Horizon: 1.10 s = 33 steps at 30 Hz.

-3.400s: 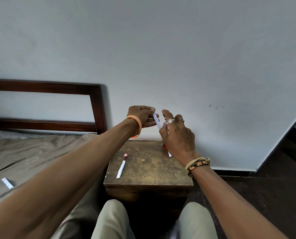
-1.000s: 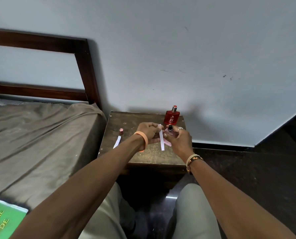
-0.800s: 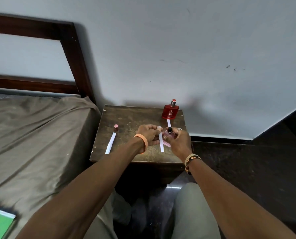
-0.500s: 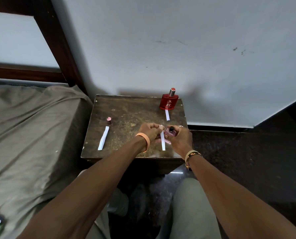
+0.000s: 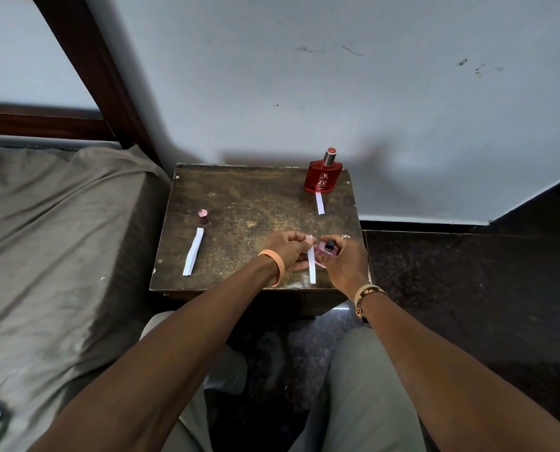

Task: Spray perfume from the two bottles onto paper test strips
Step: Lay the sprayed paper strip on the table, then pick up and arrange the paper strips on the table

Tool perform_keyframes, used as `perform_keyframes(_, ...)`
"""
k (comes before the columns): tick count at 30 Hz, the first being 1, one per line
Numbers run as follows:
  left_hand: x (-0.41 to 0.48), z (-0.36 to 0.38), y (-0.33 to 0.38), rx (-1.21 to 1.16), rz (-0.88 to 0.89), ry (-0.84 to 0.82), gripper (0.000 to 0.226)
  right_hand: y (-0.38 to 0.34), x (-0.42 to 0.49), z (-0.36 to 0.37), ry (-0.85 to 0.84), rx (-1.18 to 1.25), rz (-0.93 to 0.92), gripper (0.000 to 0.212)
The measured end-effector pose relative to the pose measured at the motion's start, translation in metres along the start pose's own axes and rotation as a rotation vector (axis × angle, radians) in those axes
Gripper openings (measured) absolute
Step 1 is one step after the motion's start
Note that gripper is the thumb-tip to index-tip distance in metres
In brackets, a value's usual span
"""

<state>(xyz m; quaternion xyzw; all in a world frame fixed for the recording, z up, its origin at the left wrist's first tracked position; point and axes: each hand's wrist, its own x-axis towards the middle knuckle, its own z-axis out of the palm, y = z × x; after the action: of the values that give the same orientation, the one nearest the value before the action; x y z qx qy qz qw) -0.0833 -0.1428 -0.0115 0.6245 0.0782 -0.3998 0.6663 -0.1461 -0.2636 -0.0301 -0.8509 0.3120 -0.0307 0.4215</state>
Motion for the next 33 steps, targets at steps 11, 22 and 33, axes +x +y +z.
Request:
perform_keyframes(11, -0.004, -0.011, 0.009, 0.057, 0.098, 0.078, 0.005, -0.005, -0.003, -0.013, -0.08, -0.005, -0.05, 0.055)
perform_keyframes(22, -0.075, -0.054, 0.065, 0.316, 0.431, 0.072, 0.019, -0.095, -0.044, -0.049, -0.31, 0.229, -0.138, 0.039)
perform_keyframes(33, -0.169, -0.086, 0.099, 0.779, 0.602, 0.047, 0.025, -0.166, -0.114, -0.057, -0.436, 0.344, -0.195, 0.016)
